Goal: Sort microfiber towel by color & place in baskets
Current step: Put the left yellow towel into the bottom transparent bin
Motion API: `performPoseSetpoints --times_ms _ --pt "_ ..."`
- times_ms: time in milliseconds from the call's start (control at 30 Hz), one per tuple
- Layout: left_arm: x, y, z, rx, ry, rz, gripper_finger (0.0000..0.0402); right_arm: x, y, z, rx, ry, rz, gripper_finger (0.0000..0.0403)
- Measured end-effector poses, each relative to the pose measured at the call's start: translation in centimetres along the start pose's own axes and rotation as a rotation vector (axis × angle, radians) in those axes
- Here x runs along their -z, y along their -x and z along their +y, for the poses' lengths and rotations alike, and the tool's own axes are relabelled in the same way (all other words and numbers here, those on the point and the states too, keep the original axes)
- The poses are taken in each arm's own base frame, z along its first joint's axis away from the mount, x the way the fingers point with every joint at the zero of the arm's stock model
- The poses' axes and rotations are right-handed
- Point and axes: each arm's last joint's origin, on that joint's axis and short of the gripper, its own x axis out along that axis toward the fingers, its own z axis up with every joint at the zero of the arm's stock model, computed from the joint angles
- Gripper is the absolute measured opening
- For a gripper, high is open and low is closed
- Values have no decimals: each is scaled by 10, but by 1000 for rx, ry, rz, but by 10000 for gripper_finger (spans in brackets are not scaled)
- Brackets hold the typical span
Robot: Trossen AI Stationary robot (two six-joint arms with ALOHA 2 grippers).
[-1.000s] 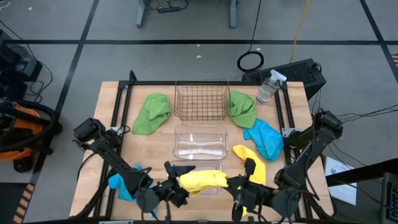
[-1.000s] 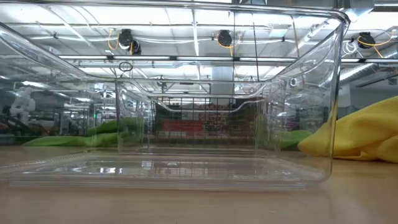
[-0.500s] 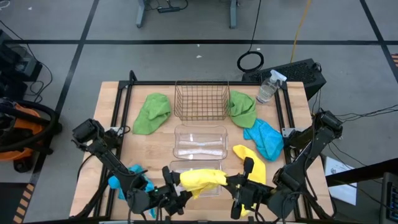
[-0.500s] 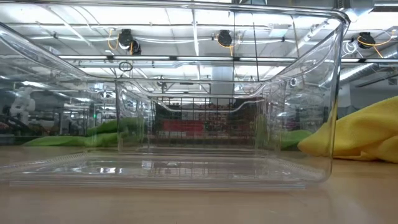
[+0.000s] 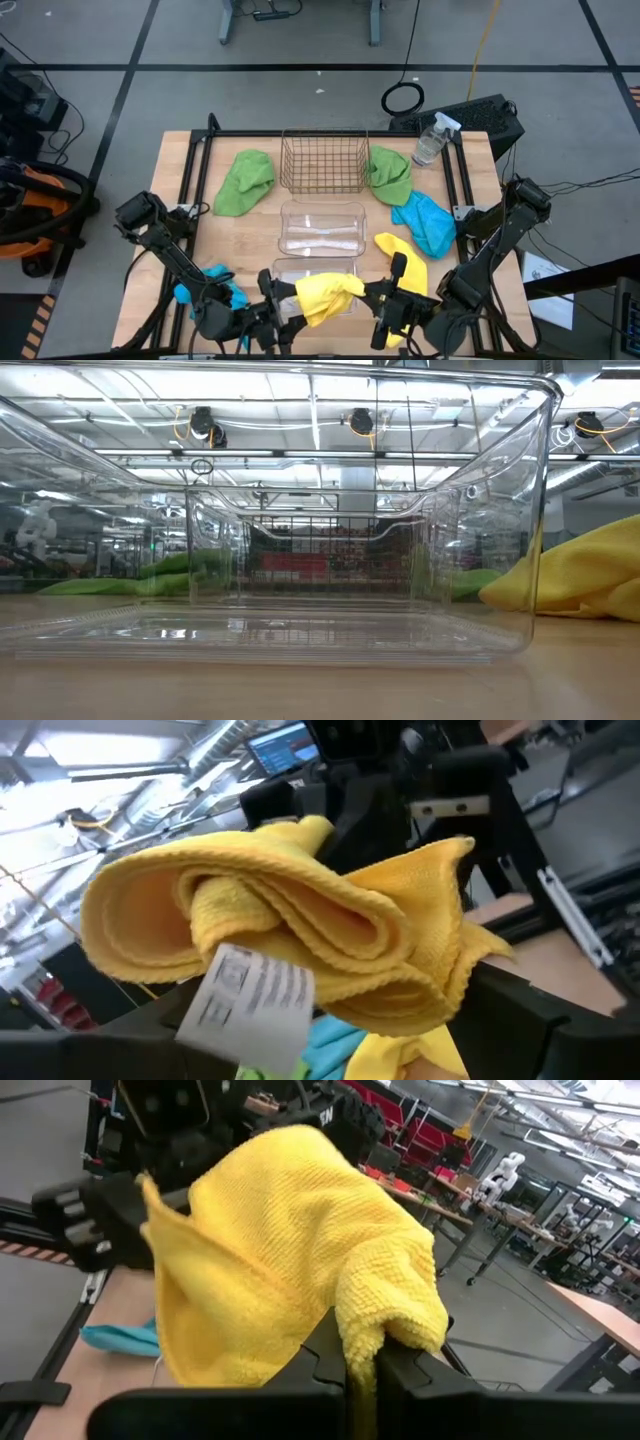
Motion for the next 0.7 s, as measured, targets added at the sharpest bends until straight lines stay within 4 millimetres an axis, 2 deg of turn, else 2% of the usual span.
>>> performPoseSetpoints --times_ms 333,567,700 --pt "1 -4 2 -13 176 3 293 2 0 0 1 14 9 6" --pt "3 -7 4 -19 212 6 291 4 0 0 0 22 23 6" --pt "3 -7 4 -19 212 6 263 5 0 1 0 23 24 6"
